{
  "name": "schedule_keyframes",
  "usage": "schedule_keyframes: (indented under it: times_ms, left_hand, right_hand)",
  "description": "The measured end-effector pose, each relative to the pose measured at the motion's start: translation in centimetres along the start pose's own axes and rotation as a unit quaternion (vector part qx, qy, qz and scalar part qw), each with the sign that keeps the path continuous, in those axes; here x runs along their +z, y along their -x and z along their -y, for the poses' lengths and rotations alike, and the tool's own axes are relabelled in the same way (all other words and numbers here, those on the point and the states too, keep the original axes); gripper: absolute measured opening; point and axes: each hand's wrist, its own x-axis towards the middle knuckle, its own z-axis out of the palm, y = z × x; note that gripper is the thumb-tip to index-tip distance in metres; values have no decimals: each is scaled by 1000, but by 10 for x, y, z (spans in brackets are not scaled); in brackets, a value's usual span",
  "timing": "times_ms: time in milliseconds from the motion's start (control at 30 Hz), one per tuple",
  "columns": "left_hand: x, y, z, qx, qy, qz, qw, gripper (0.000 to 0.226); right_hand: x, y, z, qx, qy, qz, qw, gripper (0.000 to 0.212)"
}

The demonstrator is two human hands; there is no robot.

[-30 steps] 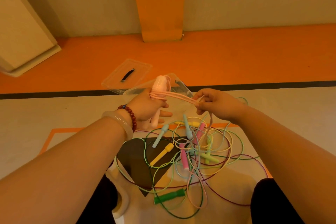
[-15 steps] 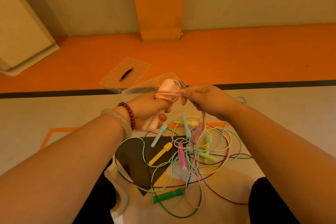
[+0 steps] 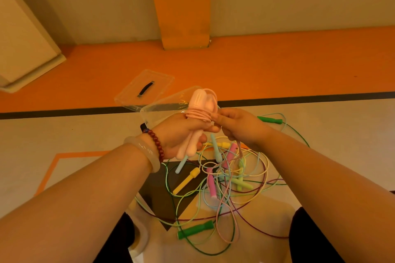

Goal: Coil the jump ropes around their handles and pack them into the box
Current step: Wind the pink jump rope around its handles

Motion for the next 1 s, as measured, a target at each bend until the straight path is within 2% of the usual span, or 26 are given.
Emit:
schedule_keyframes:
  times_ms: [167,267,467,533,633,700,733,800,867,933,1000]
  left_hand:
    - [-2,8,-9,-26,-5,-3,1000,8]
    - [0,11,-8,-33,1,-37,999,7]
    - [-4,14,4,-43,-116,-111,986,24]
    - [2,18,7,-14,-149,-147,978,23]
    - [15,20,13,63,-273,-185,942,18]
    - [18,19,14,122,-375,-185,900,14]
    - [19,17,11,143,-428,-173,875,20]
    - [16,9,9,140,-521,-160,827,40]
    - [14,5,6,120,-566,-177,796,25]
    - [12,3,5,117,-575,-190,787,13]
    - [10,2,2,123,-562,-196,794,12]
  right_hand:
    - [1,0,8,-24,-149,63,987,17]
    - [10,-2,8,-29,-170,9,985,17]
    - [16,10,20,-36,-125,-84,988,16]
    - [19,11,20,-26,-122,-115,986,16]
    - [24,13,16,13,-105,-162,981,23]
    - [25,17,14,45,-134,-168,975,28]
    - [25,20,15,57,-159,-168,971,29]
    - [23,22,16,68,-191,-171,964,28]
    - [21,22,18,60,-189,-171,965,24]
    - [19,22,20,40,-169,-163,971,15]
    - [17,23,21,18,-118,-158,980,17]
